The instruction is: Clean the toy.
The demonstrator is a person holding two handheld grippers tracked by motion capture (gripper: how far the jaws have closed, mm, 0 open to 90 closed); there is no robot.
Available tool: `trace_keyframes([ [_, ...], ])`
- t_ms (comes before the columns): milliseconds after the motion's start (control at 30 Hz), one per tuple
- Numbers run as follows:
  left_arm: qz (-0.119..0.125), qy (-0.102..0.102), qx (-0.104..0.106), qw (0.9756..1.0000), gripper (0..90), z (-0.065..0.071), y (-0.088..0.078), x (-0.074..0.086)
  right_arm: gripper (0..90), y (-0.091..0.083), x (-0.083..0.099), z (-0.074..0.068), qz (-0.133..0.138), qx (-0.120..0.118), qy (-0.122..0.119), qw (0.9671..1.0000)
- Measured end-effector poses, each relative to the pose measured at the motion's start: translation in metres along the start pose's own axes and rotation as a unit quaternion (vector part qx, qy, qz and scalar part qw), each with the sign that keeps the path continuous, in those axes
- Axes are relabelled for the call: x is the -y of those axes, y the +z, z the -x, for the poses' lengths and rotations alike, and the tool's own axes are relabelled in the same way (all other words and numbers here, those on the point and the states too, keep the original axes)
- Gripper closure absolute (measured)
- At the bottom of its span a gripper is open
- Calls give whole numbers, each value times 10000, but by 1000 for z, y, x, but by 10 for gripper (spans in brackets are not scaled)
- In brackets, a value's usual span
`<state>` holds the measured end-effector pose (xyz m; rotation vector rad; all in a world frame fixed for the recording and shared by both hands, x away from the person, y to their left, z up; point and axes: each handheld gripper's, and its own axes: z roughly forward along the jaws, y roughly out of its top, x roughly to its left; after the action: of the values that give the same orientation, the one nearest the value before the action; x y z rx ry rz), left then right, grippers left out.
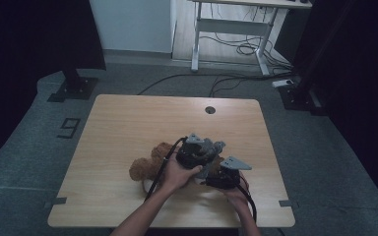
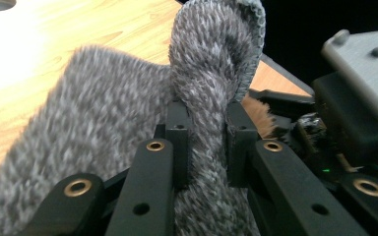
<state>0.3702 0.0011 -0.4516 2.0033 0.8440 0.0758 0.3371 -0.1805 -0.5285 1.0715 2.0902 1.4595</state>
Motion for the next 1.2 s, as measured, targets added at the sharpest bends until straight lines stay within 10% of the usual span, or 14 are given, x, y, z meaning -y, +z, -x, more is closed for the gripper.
trace_keyframes([
  [133,70,65,-495,9987,778,-7,-16,9,251,-1,1,1,45,-42,-60,10000],
  [967,765,-1002,-956,9874,776,-91,-134,98,277,-1,7,1,207,-122,2,9997],
  [1200,842,-1076,-1092,9846,776,-95,-145,91,277,-1,7,1,205,-120,20,9997],
])
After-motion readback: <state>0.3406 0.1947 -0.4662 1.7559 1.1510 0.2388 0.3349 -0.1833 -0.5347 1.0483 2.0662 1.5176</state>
